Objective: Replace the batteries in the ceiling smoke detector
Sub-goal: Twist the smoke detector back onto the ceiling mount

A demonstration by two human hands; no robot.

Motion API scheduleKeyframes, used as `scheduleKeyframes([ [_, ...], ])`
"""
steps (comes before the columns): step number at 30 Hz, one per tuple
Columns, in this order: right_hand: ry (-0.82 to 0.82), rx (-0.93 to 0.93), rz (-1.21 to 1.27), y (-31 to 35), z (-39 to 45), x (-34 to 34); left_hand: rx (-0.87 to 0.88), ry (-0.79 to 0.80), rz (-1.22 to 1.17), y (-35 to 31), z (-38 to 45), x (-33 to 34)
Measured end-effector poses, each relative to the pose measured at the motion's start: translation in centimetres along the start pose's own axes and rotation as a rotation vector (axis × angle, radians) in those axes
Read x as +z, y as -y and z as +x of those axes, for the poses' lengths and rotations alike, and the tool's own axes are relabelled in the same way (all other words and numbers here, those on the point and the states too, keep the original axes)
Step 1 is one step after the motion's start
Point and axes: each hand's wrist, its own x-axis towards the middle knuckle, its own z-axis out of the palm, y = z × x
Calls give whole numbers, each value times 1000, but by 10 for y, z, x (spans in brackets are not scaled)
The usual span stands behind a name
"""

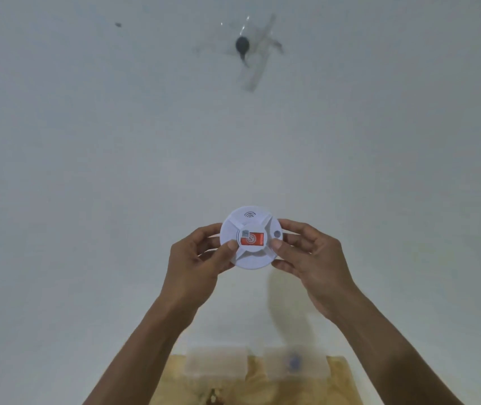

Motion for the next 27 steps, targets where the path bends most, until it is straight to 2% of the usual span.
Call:
scheduleKeyframes([
  [13, -48, -373, -37, 114, 60, 24, 305, -26, -39, -118, 63, 25],
  [27, -182, -521, -64, 184, 169, 52, 409, -99, -54, -188, 159, 37],
])
